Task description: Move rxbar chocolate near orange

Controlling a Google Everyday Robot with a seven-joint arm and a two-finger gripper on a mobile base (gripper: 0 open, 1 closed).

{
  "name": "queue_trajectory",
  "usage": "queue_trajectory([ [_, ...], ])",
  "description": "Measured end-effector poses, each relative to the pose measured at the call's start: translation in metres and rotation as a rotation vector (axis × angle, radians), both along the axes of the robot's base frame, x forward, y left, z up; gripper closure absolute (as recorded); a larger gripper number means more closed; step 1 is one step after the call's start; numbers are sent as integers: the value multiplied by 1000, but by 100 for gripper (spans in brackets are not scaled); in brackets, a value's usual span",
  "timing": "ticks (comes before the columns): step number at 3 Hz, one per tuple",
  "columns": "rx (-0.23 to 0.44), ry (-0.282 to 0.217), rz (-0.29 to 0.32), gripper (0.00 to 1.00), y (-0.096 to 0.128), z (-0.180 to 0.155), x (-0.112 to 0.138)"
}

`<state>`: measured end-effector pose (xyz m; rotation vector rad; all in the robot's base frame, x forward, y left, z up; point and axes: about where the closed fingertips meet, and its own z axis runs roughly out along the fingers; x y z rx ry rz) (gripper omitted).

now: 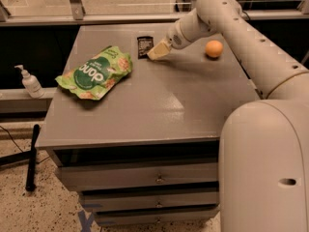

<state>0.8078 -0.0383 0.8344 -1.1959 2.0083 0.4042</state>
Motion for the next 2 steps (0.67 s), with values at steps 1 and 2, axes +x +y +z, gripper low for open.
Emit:
queue_trajectory([
  [1, 0, 0, 0, 36, 0, 0, 0],
  [2, 0, 0, 0, 13, 0, 0, 0],
])
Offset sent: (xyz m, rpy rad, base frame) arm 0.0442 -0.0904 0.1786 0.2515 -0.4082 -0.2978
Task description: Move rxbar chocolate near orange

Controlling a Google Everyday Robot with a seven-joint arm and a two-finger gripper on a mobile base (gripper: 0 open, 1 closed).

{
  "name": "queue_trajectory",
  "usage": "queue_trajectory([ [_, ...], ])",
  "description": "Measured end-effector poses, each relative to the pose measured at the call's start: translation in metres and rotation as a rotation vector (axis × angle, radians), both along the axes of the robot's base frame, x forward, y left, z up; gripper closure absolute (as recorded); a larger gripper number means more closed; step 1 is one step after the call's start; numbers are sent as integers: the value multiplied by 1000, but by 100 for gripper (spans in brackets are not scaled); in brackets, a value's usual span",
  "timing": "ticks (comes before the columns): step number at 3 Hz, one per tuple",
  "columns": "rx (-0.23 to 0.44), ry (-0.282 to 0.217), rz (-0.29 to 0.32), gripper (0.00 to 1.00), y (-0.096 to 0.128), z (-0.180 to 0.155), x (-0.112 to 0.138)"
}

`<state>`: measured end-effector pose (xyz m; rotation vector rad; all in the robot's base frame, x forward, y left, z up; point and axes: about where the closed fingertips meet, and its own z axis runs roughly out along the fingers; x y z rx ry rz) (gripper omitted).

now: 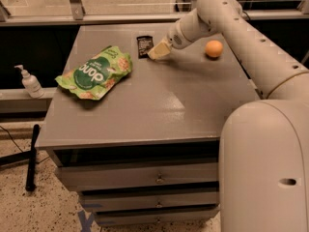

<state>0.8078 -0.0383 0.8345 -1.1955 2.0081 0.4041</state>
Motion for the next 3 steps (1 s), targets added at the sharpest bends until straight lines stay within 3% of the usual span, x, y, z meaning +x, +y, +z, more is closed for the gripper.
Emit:
queue_trajectory([
  [1, 71, -105, -73, 0, -19, 45, 16],
  [2, 165, -220, -158, 0, -38, 100, 35],
  [3, 222, -230, -210, 0, -43, 120, 42],
])
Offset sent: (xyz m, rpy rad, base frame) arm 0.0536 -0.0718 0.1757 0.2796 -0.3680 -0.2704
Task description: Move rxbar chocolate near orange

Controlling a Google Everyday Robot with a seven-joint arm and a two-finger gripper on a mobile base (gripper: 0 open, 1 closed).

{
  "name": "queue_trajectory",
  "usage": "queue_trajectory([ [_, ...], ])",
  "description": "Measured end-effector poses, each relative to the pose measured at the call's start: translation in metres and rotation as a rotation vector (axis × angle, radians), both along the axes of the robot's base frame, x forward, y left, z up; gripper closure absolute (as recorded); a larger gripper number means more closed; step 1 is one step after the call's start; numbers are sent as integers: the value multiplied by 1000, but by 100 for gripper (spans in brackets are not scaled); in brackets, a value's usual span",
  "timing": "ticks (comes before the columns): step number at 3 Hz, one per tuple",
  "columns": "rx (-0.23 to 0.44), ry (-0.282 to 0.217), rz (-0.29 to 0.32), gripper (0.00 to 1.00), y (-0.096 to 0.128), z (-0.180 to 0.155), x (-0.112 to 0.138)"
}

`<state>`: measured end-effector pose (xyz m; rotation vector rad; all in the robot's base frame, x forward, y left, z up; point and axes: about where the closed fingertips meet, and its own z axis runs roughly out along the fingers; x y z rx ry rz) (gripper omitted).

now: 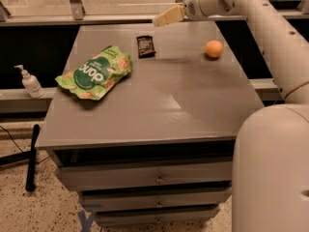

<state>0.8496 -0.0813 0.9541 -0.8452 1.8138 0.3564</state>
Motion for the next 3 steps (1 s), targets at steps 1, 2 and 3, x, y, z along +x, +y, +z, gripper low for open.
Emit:
queue_trajectory([
  [1, 31, 75, -3, 0, 9, -18, -5],
  [2, 19, 161, 12, 0, 17, -47, -19],
  [3, -6, 203, 36, 0, 25, -68, -31],
])
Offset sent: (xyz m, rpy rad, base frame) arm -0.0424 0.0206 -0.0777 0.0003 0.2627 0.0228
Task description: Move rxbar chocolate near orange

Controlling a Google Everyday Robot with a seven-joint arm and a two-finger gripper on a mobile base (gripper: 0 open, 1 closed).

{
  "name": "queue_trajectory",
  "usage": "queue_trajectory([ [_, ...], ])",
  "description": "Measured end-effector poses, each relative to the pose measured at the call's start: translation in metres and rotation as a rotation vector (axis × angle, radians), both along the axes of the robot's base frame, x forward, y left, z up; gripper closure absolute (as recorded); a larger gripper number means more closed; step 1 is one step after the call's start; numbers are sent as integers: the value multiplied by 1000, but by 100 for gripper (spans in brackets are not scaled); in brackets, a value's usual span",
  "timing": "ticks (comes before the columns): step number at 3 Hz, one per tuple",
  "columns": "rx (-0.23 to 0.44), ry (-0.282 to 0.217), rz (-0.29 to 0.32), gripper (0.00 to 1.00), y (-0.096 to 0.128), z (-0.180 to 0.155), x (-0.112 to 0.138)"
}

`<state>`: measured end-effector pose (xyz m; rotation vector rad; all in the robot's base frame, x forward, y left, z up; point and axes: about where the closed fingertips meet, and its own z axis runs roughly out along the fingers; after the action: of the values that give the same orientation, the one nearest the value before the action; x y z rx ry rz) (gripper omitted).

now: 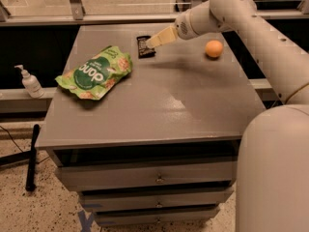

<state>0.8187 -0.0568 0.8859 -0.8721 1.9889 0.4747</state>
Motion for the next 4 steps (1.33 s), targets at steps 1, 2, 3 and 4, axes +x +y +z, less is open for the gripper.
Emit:
queue_trajectory([
  [1, -23, 9, 29, 0, 8, -14, -5],
  [2, -37, -6, 78, 0, 22, -23, -4],
  [3, -44, -12, 124, 0, 37, -34, -3],
  [4, -41, -15, 152, 0, 47, -39, -3],
])
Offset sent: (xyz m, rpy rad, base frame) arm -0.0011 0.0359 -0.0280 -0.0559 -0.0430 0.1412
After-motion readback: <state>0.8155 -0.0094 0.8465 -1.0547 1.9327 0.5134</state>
